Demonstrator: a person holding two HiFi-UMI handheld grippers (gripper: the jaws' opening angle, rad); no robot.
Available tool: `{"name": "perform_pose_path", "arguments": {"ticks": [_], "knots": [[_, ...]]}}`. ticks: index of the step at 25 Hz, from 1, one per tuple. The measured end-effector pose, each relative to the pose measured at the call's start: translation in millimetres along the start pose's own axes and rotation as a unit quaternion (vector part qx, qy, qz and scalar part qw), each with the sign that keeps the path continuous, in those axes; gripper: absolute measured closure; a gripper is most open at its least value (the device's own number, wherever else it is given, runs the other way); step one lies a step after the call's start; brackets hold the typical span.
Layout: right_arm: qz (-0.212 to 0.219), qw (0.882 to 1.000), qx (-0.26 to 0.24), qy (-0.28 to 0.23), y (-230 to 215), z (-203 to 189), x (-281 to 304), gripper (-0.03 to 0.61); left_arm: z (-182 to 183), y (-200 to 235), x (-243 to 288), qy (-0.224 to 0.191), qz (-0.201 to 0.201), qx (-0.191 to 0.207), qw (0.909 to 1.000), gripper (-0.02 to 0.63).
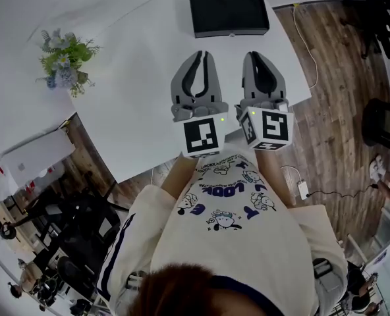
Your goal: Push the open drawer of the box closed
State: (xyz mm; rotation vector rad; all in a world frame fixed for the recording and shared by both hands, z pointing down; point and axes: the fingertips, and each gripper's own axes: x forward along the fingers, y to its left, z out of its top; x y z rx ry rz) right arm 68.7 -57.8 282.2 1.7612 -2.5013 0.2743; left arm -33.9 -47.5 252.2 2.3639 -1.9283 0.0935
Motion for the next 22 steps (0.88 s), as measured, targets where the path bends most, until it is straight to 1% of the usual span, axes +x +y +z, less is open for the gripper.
{"name": "perform_pose_path", "arguments": {"ticks": [8, 22], "knots": [[-0.002, 1.0, -0.007, -0.007, 1.5, 3.6, -2.9, 0.535, 3.0, -1.4, -5.1, -0.006, 0.001, -0.001, 1.0, 0.577], [-0.005, 1.0, -0.006, 0.004, 1.1, -1.1, 0.6, 0.535, 2.0, -0.7, 0.3, -0.005, -0.002, -0.002, 1.0, 0.577]]}}
